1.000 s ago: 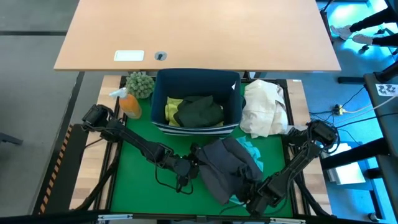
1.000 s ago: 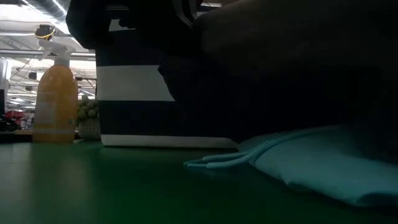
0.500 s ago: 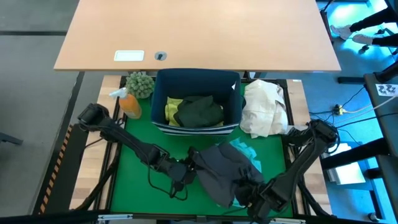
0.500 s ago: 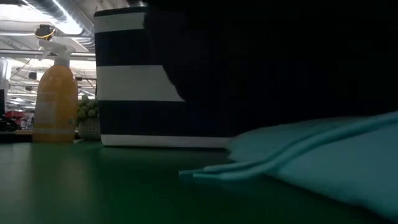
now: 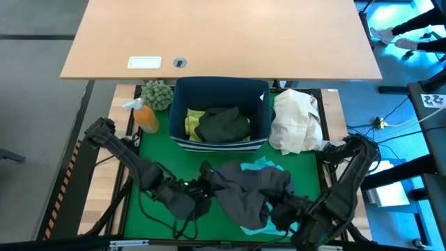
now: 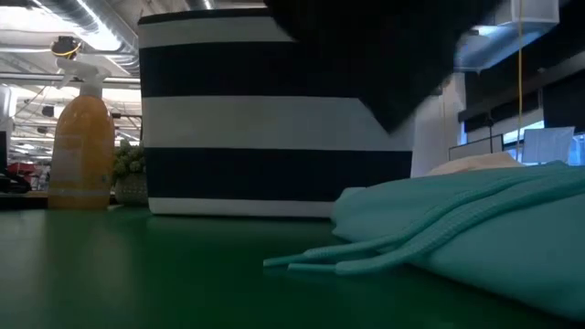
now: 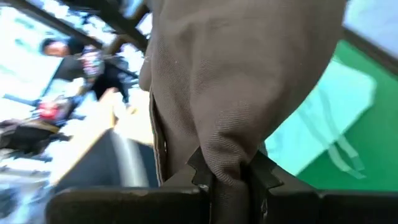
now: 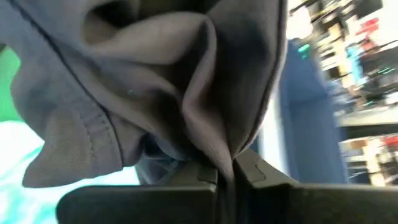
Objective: Fold laundry
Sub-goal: Put the black shorts into the laundry bin
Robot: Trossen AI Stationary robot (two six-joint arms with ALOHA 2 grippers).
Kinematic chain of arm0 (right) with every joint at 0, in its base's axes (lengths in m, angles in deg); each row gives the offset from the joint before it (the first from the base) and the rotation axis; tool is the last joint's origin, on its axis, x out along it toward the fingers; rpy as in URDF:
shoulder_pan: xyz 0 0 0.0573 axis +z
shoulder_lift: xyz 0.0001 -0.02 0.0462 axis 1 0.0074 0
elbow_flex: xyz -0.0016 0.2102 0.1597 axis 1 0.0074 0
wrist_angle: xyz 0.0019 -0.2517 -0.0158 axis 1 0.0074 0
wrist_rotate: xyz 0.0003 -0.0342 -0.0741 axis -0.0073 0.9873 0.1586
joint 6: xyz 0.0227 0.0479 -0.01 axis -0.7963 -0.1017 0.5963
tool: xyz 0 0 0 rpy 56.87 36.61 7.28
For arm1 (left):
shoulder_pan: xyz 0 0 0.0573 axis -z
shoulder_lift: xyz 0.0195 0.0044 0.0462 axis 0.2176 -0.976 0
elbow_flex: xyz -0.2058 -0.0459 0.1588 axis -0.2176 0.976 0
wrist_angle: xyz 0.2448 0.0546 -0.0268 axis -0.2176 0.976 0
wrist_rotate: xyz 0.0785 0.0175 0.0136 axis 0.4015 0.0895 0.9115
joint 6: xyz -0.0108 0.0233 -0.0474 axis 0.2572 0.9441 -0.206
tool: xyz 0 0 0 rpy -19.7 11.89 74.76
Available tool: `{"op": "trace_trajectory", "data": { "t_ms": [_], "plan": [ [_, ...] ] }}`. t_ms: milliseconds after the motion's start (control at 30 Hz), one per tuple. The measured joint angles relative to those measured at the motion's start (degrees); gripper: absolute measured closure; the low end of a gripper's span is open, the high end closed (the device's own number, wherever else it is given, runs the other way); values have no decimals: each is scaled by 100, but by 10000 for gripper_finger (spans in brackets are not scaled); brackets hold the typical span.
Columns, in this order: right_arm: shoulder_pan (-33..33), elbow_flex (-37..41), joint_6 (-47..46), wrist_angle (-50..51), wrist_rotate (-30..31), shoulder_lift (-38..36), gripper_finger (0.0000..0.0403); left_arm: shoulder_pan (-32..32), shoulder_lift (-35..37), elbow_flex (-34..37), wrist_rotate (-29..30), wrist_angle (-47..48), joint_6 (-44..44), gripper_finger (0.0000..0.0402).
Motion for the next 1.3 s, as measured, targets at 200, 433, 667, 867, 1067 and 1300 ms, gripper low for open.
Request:
{"op": "trace_trajectory", "data": {
  "t_ms": [200,433,667,867,1067,1300],
  "plan": [
    [-353,-904,928,-49,367,-4,401,133,0,-1210,965,1040,251,372],
    [-1032,-1855,2144,-293,82,-4,401,141,0,-2401,1720,1658,947,372],
    [-2058,-2232,3369,-749,-615,-216,402,-170,0,-3286,2307,2583,1310,372],
    [-3581,-2223,3592,-979,-2121,-323,402,-949,2,-3710,2396,3671,1173,372],
    [-4994,-2135,3692,-967,-3773,-258,403,-1864,87,-3676,1706,4558,786,372],
    [-6276,-1293,4061,-1568,-5133,-263,403,-2660,92,-3513,1326,5064,758,372]
  ]
}}
